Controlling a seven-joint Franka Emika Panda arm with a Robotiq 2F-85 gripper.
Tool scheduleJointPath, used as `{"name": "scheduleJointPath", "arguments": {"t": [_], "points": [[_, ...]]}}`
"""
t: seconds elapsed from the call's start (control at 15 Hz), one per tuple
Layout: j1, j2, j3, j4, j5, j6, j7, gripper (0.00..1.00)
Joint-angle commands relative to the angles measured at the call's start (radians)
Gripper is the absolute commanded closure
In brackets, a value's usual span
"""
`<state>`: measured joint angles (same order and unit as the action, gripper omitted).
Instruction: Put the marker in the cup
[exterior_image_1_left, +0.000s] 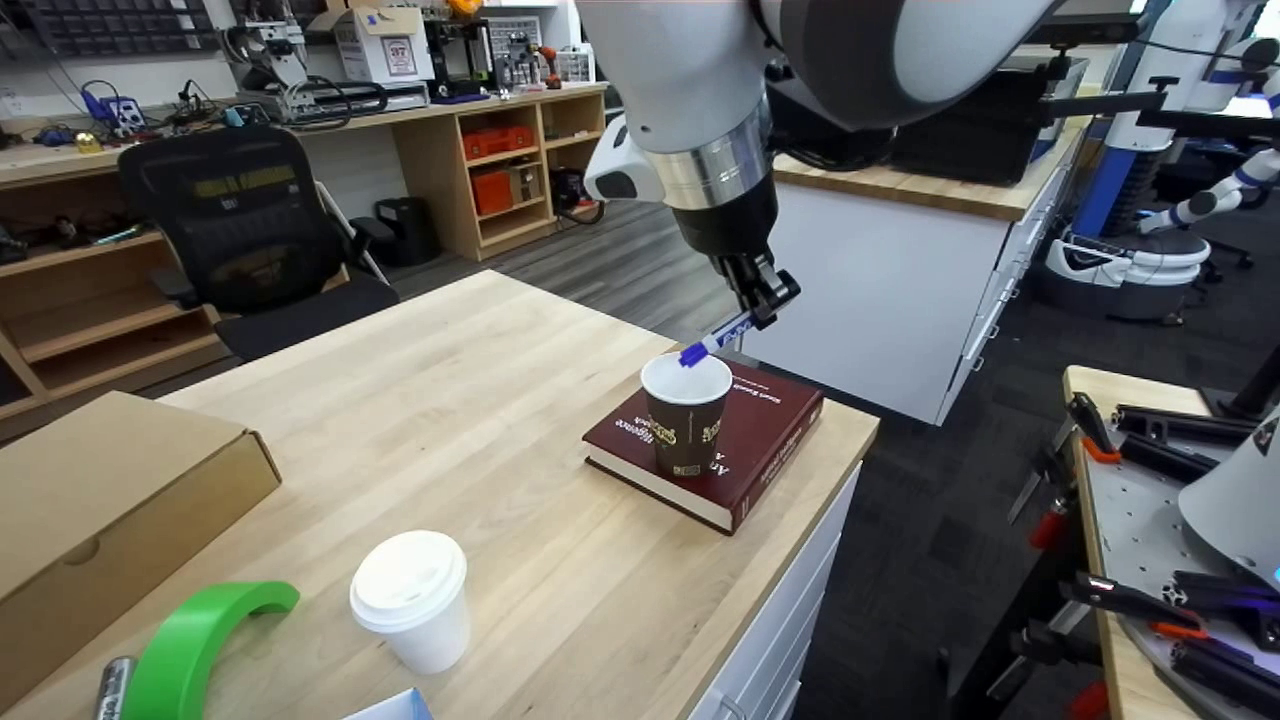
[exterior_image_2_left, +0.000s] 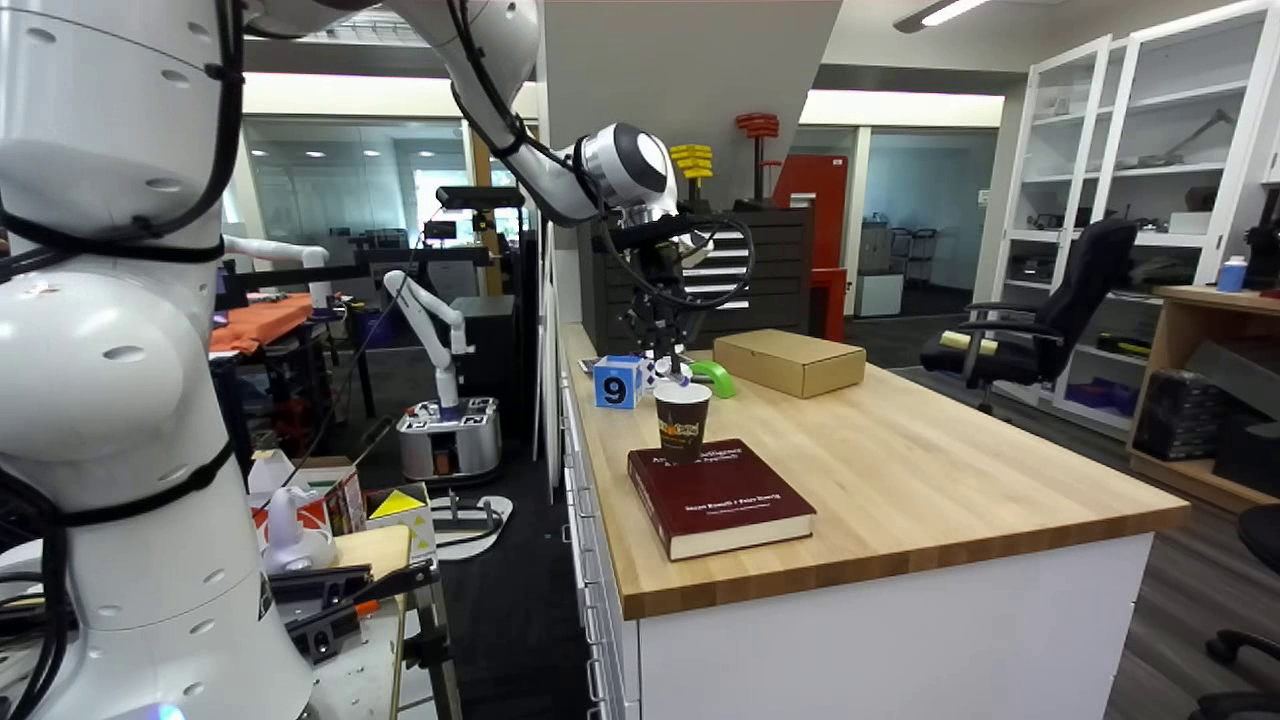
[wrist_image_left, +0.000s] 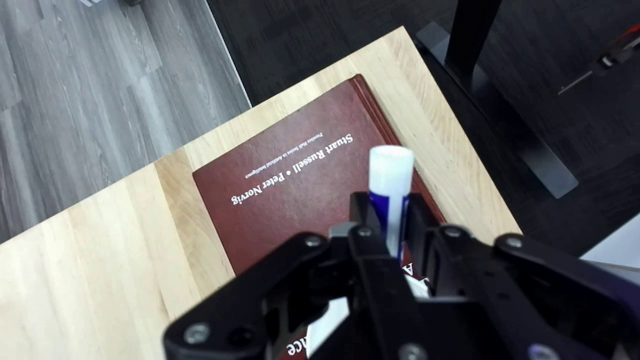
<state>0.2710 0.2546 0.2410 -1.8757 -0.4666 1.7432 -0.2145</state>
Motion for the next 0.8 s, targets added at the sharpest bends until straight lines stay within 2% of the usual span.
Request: {"name": "scheduleJointPath", "arguments": {"t": [0.0,0.73], "points": [[0.041,0.102,0.002,0.135,-0.055,-0.124,-0.051,0.95],[0.119,0.347,-0.006,0.381,-0.143,-0.324,-0.192,0.95]]}}
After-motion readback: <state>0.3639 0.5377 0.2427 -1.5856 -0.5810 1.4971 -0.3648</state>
